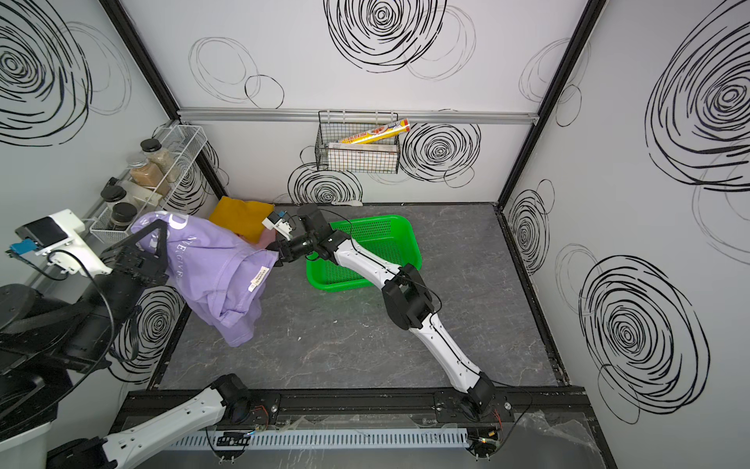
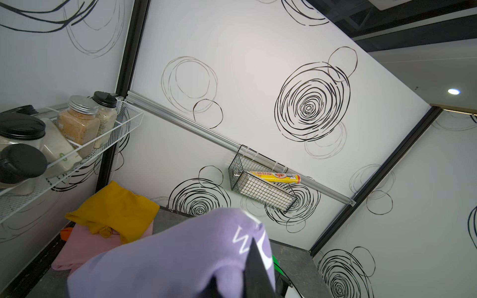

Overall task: Fold and stack t-shirts
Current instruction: Move the bin to the corner of the board.

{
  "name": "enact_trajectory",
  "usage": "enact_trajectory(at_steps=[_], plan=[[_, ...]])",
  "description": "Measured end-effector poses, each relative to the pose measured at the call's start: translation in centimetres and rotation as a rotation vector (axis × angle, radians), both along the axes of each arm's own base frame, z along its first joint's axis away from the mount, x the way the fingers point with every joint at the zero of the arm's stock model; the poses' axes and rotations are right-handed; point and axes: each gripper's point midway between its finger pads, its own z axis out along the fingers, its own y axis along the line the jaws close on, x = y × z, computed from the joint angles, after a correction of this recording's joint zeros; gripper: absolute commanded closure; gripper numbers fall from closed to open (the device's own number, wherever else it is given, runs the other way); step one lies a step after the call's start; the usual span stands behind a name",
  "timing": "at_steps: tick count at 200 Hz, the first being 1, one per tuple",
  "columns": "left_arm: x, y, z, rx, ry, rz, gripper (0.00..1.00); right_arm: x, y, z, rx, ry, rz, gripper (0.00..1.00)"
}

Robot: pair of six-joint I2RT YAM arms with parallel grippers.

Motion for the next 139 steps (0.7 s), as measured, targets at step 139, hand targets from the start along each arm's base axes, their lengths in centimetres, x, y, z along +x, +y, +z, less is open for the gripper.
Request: enact_trajectory(at_steps=[139], plan=[[-1.4,0.9,-1.2,-0.036,0.017,-0.015,1.0,14.3,-24.0,-16.2,-1.368,-0.613,-1.152,0.0]])
